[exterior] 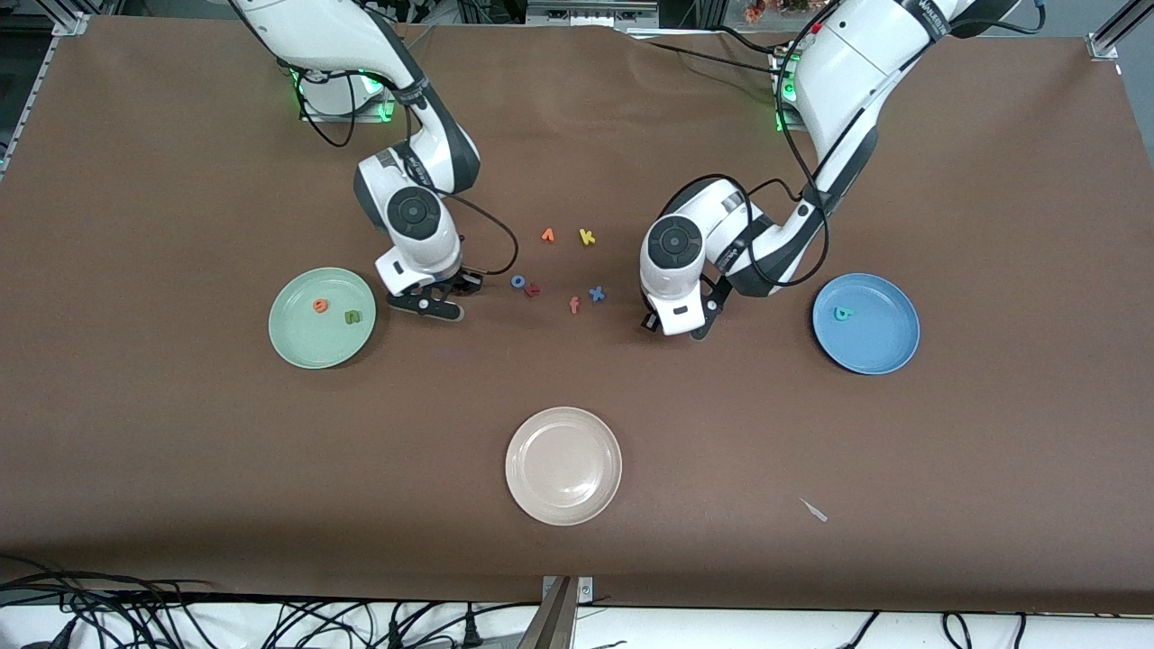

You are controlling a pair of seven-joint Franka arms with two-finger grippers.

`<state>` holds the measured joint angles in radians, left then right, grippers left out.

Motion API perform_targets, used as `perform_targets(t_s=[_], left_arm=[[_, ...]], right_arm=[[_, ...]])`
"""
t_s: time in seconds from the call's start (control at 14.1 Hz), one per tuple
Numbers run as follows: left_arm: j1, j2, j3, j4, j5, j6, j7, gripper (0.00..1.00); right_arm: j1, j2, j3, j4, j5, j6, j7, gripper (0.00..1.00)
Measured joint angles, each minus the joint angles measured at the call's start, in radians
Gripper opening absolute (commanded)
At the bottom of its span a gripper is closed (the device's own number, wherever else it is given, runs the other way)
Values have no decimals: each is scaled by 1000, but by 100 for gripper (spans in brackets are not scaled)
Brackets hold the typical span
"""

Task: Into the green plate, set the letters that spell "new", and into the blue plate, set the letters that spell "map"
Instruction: 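Place the w on the green plate and m on the blue plate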

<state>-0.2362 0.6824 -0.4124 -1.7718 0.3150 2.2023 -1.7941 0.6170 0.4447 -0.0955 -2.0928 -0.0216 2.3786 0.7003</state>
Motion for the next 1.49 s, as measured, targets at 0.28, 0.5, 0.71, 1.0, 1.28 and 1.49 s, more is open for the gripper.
perform_targets(t_s=[0.28,0.5,0.71,1.0,1.28,1.49], left_arm=[[79,-8,-9,12,-1,-120,287,0],[142,-34,-14,23,-6,-226,550,0],[198,-62,-15,24,-6,-313,808,0],[300,-97,-16,24,-8,-397,1191,3],[409,-113,-14,20,-8,-419,1507,3],[476,-125,-14,8,-8,-419,1632,1]], right_arm=[[-2,-90,-122,2,-2,-132,-273,4],[-4,-145,-235,2,-8,-168,-498,4],[-10,-165,-346,1,-10,-171,-673,5],[-11,-165,-364,-13,13,-171,-700,55],[-11,-163,-363,-18,76,-171,-700,87],[-12,-163,-364,-18,78,-171,-700,91]])
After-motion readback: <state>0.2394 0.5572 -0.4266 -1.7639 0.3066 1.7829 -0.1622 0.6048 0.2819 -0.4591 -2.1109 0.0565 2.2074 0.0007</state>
